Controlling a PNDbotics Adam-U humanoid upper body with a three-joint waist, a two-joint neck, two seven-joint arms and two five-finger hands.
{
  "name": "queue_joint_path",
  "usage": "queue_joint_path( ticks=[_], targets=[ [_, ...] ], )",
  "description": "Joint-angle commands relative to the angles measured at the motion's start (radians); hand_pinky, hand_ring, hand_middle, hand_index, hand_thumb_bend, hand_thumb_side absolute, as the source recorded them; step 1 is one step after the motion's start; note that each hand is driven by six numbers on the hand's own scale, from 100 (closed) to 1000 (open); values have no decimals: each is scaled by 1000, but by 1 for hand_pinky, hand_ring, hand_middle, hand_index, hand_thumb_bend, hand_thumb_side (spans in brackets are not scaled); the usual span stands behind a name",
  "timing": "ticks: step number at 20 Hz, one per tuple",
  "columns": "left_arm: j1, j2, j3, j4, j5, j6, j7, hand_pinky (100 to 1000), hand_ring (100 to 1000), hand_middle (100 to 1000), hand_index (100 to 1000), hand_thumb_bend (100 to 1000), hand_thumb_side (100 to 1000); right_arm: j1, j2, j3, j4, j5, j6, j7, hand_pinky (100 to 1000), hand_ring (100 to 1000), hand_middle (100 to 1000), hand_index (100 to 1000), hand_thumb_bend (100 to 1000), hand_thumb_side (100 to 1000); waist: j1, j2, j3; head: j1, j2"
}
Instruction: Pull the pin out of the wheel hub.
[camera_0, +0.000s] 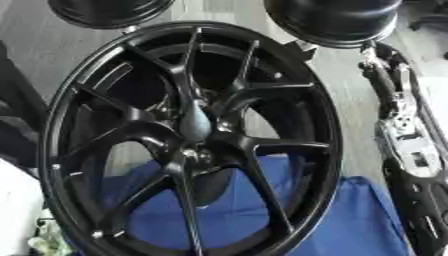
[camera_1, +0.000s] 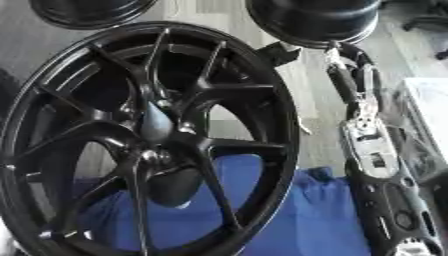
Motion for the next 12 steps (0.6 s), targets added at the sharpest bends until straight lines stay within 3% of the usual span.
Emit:
queue_joint_path(
  ticks=[1, 7, 10, 12],
  targets=[
    [0, 36, 28, -2, 12, 3, 21, 868, 829, 784, 862, 497, 605, -14, -18, -5, -20, -4, -1, -3, 798, 719, 780, 828, 223, 566, 2, -23, 1, -3, -4],
    [10, 25, 36, -9, 29, 25, 82, 852, 805, 759, 838, 376, 573, -15, -19, -4, -18, -4, 0, -2, 798, 719, 781, 827, 220, 568, 0, -23, 3, 5, -5],
    [10, 15, 50, -24, 20, 57, 173, 815, 756, 699, 772, 182, 462, -14, -20, -4, -17, -3, 0, -3, 798, 719, 781, 827, 217, 569, -1, -24, 4, 5, -5],
    [14, -6, 58, -45, 34, 86, 291, 790, 727, 671, 743, 101, 473, -15, -19, -4, -17, -4, 0, -3, 797, 719, 781, 827, 215, 570, -2, -23, 4, 7, -7]
  ],
)
